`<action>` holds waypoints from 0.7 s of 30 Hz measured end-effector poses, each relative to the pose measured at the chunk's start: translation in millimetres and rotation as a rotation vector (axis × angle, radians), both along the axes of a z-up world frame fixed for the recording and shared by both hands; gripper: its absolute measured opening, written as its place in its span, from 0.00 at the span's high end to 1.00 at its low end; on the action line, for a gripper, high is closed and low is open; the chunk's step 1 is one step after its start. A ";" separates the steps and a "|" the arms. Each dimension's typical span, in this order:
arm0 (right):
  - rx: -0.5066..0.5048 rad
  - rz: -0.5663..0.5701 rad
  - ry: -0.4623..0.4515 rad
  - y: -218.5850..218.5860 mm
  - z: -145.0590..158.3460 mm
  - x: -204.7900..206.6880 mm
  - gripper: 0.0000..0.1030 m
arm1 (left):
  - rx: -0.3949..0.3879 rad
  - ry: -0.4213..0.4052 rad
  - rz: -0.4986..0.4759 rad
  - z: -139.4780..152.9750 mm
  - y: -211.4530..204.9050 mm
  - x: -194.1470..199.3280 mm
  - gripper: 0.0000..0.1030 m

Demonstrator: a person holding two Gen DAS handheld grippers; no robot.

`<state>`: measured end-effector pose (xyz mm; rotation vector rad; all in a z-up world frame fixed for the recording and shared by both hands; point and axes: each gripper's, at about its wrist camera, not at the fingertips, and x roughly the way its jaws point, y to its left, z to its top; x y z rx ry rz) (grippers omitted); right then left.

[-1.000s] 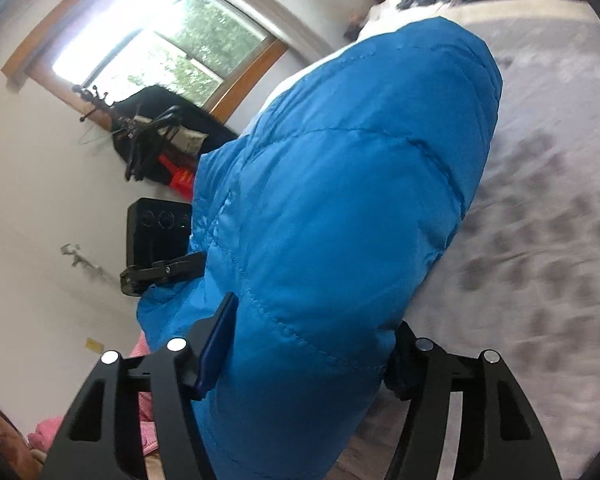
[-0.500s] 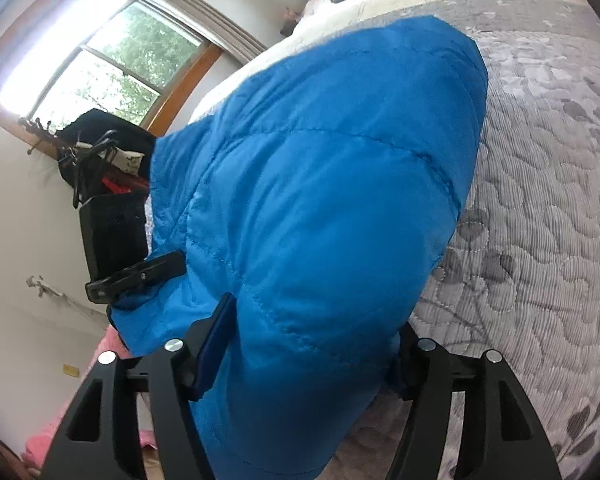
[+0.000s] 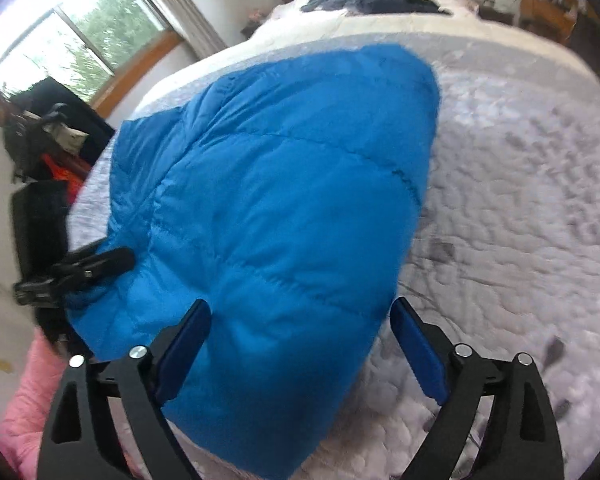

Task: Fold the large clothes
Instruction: 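Lower the folded jacket onto the bedspread and open both tools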

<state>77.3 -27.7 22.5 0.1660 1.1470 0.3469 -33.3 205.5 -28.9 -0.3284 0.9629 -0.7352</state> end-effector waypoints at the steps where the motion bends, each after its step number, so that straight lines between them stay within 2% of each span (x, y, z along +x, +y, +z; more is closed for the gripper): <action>1: -0.030 -0.011 -0.013 0.9 3.5 -5.4 0.07 | 0.028 -0.009 0.017 5.4 0.5 -5.5 0.19; 7: -0.149 -0.071 -0.073 8.9 14.6 -31.6 0.04 | 0.179 -0.119 0.095 37.4 -0.5 -36.1 0.12; 11: -0.202 -0.120 -0.100 15.1 18.2 -46.0 0.04 | 0.266 -0.156 0.143 53.7 -5.4 -57.5 0.11; 21: -0.275 -0.178 -0.140 21.4 32.7 -67.2 0.04 | 0.328 -0.186 0.214 74.0 -4.2 -98.2 0.10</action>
